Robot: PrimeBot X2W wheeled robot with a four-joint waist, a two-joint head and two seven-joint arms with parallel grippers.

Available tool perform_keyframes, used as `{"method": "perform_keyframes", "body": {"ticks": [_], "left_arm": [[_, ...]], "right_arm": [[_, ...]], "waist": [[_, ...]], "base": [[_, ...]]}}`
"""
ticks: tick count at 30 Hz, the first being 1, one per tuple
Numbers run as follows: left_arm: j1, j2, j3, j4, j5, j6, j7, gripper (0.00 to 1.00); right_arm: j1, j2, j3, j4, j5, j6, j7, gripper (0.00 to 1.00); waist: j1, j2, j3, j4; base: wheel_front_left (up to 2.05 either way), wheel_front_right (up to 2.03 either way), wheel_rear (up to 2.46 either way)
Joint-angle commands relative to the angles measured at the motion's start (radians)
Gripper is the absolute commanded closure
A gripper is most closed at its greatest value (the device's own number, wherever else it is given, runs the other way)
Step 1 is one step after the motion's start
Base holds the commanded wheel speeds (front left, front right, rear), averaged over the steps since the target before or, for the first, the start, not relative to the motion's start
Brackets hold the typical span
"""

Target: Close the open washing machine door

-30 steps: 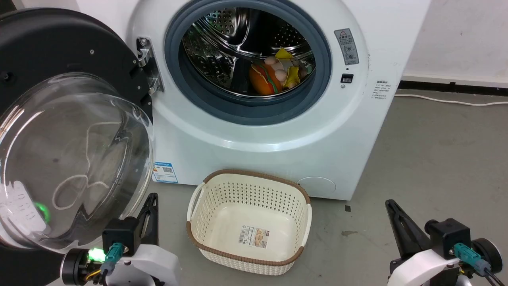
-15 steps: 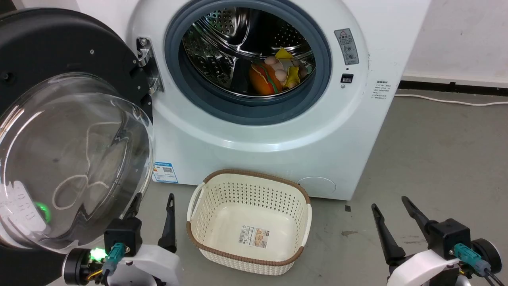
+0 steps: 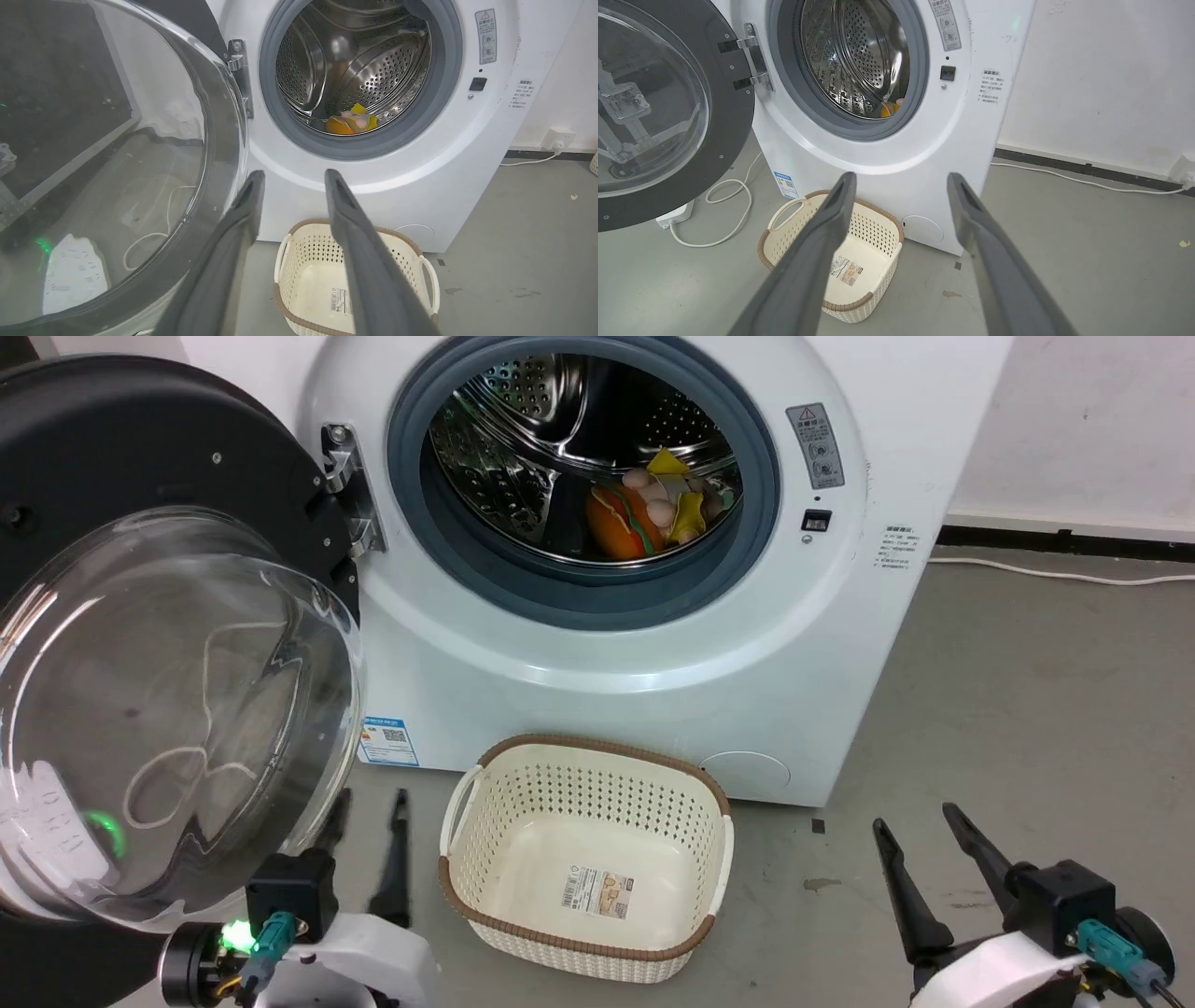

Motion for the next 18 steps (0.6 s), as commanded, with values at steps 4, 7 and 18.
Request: {"method": "perform_keyframes", "body": {"ticks": [4,7,18], "left_arm": [[0.011,0.0,-0.009,-0.005,-0.015,0.004,-0.019,1.0],[0.01,0.0,-0.008,-0.021,-0.025,0.006,-0.025,1.0],[-0.011,0.0,0.027,-0.132,-0.051,0.019,-0.048,1.0]], "right_arm": [[0.015,0.0,0.003,0.005,0.021,0.0,-0.017,0.0],[0.018,0.0,0.003,0.006,0.031,0.0,-0.024,0.0],[0.034,0.0,-0.002,0.013,0.067,0.0,-0.047,0.0]], "waist": [[0.0,0.0,0.0,0.002],[0.0,0.0,0.0,0.005],[0.0,0.0,-0.002,0.036]], "base": [[0.0,0.0,0.0],[0.0,0.0,0.0],[0.0,0.0,0.0]]}}
